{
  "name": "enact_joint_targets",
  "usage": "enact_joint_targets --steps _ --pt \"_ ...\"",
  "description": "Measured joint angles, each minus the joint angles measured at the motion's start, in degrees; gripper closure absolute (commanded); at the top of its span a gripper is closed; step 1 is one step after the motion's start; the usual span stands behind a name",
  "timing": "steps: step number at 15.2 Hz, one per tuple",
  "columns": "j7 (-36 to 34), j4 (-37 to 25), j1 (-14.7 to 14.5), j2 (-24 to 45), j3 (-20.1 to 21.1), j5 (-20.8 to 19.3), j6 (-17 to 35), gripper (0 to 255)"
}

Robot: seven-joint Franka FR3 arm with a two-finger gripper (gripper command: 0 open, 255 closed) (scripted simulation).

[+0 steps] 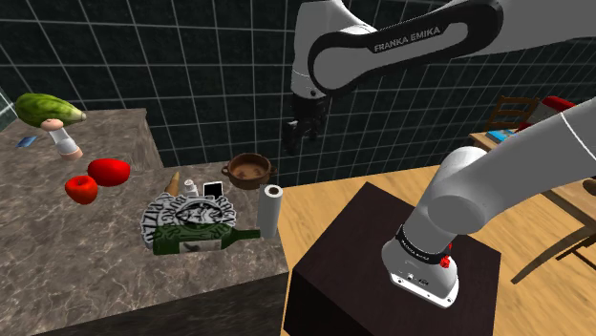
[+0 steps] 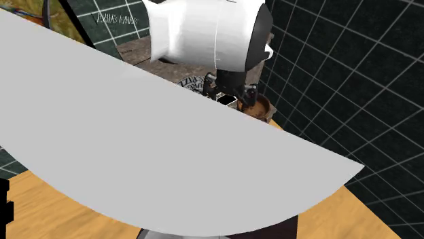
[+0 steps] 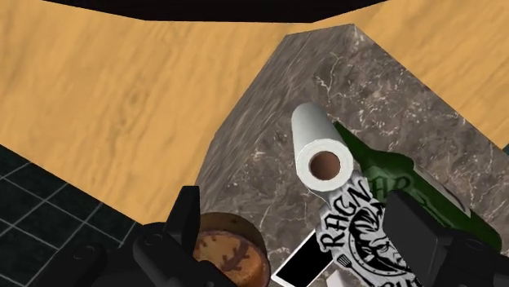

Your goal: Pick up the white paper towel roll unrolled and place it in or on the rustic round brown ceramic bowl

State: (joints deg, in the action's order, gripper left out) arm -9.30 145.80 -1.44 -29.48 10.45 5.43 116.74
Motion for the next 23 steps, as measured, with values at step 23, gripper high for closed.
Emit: enact_joint_targets --steps 23 --pt "-7.18 1.27 -1.42 30.31 4.88 1.64 27.34 0"
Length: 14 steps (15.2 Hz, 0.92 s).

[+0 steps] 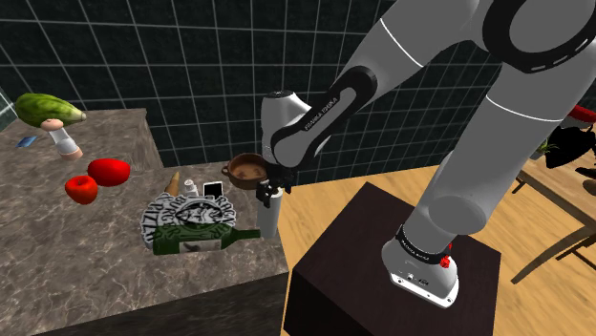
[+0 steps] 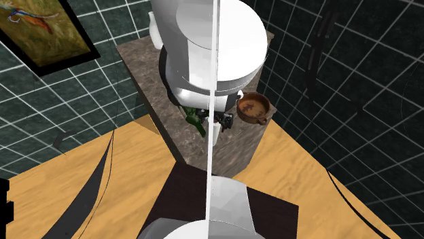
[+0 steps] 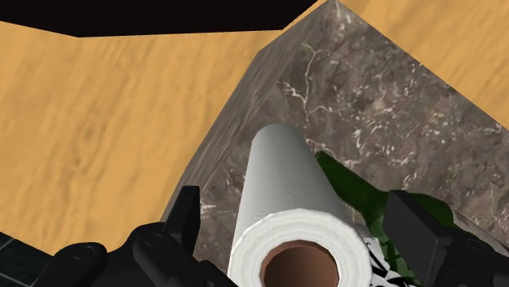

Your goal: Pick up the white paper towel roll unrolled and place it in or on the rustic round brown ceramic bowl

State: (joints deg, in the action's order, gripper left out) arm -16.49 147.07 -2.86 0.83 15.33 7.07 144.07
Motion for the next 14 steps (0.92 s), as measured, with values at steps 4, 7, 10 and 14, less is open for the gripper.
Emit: enact_joint_targets --steps 4,7,10,14 --pt "0.00 0.03 0.00 0.06 0.00 -0.01 0.09 255" --pt "-0.01 -0.01 -0.01 0.04 0.02 0.00 0.10 255" --pt "-0.03 -0.02 -0.03 0.04 0.03 0.00 0.09 255" --pt "-0.03 -0.03 -0.01 0.05 0.01 -0.02 0.09 255"
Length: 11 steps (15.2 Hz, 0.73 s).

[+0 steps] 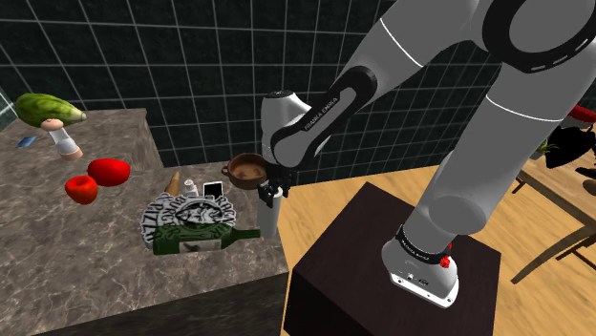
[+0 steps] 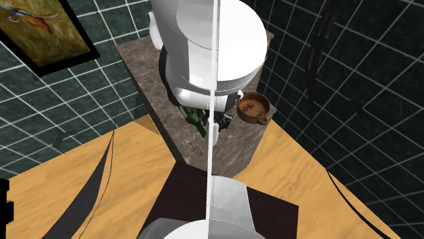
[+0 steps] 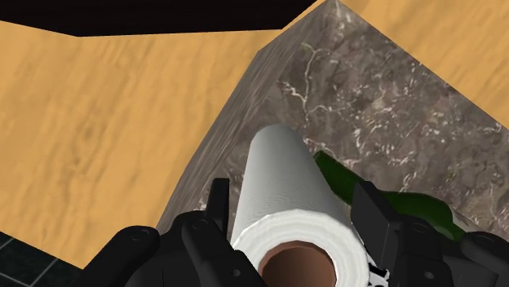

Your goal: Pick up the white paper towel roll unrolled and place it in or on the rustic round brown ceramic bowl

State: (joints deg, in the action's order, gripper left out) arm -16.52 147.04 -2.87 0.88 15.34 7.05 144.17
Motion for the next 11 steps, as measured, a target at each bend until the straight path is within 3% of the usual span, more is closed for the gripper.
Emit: enact_joint_targets --steps 11 --pt "0.71 -1.69 -0.03 -7.12 -0.20 1.45 -8.74 255"
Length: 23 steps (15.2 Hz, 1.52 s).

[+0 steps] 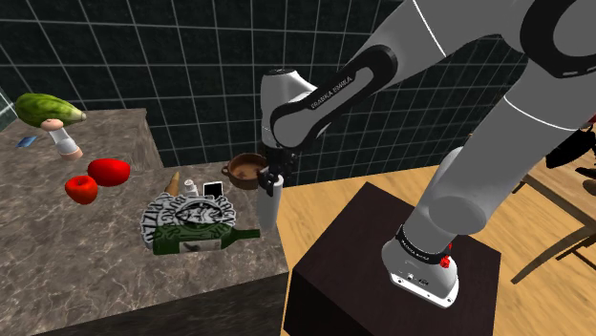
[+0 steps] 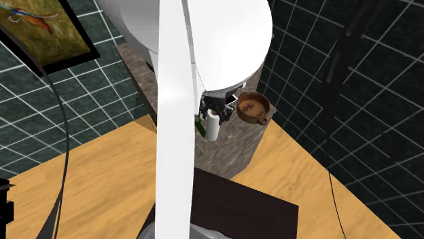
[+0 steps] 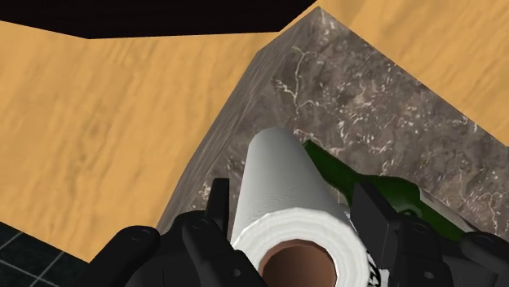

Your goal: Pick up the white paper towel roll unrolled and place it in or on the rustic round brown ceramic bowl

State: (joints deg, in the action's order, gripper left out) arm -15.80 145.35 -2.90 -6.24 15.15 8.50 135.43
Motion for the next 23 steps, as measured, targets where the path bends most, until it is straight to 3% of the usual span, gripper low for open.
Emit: enact_joint_targets --steps 18,23 --pt "0.17 -6.16 -0.04 -9.44 -1.09 0.74 -15.49 255" --pt "2.87 -14.32 2.34 -4.08 -3.39 -1.71 -18.66 255"
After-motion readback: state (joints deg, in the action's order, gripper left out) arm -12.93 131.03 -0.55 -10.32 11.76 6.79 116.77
